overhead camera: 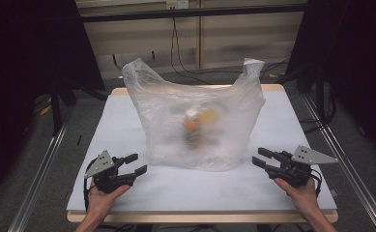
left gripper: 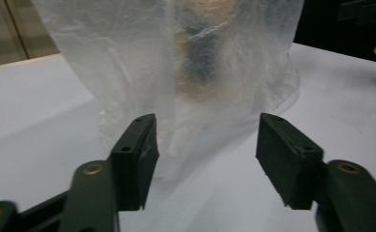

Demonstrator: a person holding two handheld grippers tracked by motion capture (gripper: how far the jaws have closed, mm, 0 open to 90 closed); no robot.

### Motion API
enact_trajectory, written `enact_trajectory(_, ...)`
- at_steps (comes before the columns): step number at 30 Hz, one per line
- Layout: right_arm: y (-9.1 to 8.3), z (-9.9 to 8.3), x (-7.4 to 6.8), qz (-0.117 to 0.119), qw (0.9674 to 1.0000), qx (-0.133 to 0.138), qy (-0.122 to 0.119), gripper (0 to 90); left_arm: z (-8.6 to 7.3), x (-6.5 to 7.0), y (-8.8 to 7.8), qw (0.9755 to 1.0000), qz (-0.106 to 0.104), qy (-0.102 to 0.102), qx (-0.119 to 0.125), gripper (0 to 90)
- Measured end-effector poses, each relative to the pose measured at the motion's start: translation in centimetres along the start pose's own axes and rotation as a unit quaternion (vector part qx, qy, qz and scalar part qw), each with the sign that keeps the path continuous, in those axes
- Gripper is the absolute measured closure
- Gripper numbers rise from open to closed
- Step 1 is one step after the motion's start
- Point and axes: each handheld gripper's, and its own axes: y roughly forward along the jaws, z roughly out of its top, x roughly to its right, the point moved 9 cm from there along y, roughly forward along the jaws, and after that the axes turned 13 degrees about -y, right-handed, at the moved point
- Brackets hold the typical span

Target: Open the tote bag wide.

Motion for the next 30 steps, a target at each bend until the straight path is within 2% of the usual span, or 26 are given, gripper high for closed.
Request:
enact_trajectory(1,0.3,0.1,0.0,0.006,1.0000,0.000,0.002,62.3,0.2,0.5,0.3,0.9998,-0.016,0.003,-0.008,46.6)
enact_trajectory(2,0.4,0.2,-0.1,0.010,1.0000,0.000,0.002,65.8,0.3,0.7,0.4,0.9997,-0.021,0.002,-0.008,49.8)
enact_trajectory(4,0.7,0.5,-0.1,0.015,0.9999,0.000,0.003,70.1,0.3,0.9,0.4,0.9996,-0.026,0.003,-0.012,55.6)
enact_trajectory(6,1.1,0.9,-0.2,0.021,0.9998,0.001,0.005,75.7,0.6,1.7,0.9,0.9990,-0.039,-0.007,-0.023,62.5)
enact_trajectory(9,1.6,1.3,-0.4,0.037,0.9993,-0.004,0.007,83.8,1.0,2.5,1.1,0.9978,-0.056,-0.002,-0.035,71.7)
enact_trajectory(11,1.7,1.4,-0.5,0.045,0.9989,-0.005,0.009,85.6,1.2,2.8,1.1,0.9978,-0.057,-0.009,-0.033,74.7)
enact_trajectory(12,1.9,1.9,-0.7,0.052,0.9986,-0.006,0.008,90.0,1.3,3.0,1.1,0.9974,-0.064,-0.010,-0.034,78.6)
enact_trajectory(13,1.9,2.0,-0.7,0.055,0.9984,-0.007,0.006,90.0,1.4,3.0,1.0,0.9973,-0.062,-0.003,-0.040,81.2)
enact_trajectory(14,2.0,2.2,-0.8,0.056,0.9984,-0.008,0.006,90.0,1.7,3.3,1.2,0.9965,-0.075,-0.007,-0.037,82.3)
enact_trajectory(16,2.2,2.7,-0.8,0.058,0.9983,-0.008,0.005,90.0,2.0,3.4,1.3,0.9966,-0.074,-0.006,-0.036,87.5)
enact_trajectory(21,2.7,3.7,-0.6,0.062,0.9980,-0.009,0.003,90.0,3.3,3.5,1.4,0.9963,-0.081,-0.010,-0.025,90.0)
enact_trajectory(22,3.2,4.4,-0.6,0.064,0.9979,-0.005,0.002,90.0,4.1,3.5,1.5,0.9965,-0.080,-0.001,-0.021,90.0)
enact_trajectory(27,4.4,6.1,-0.2,0.065,0.9979,-0.001,0.003,90.0,5.1,3.6,2.1,0.9967,-0.079,0.004,-0.017,90.0)
enact_trajectory(29,4.9,6.9,0.0,0.065,0.9979,0.003,0.001,90.0,5.6,3.9,2.8,0.9955,-0.093,-0.004,-0.018,90.0)
enact_trajectory(30,5.0,7.4,0.1,0.066,0.9978,0.005,0.001,90.0,5.6,3.9,2.8,0.9955,-0.093,-0.004,-0.018,90.0)
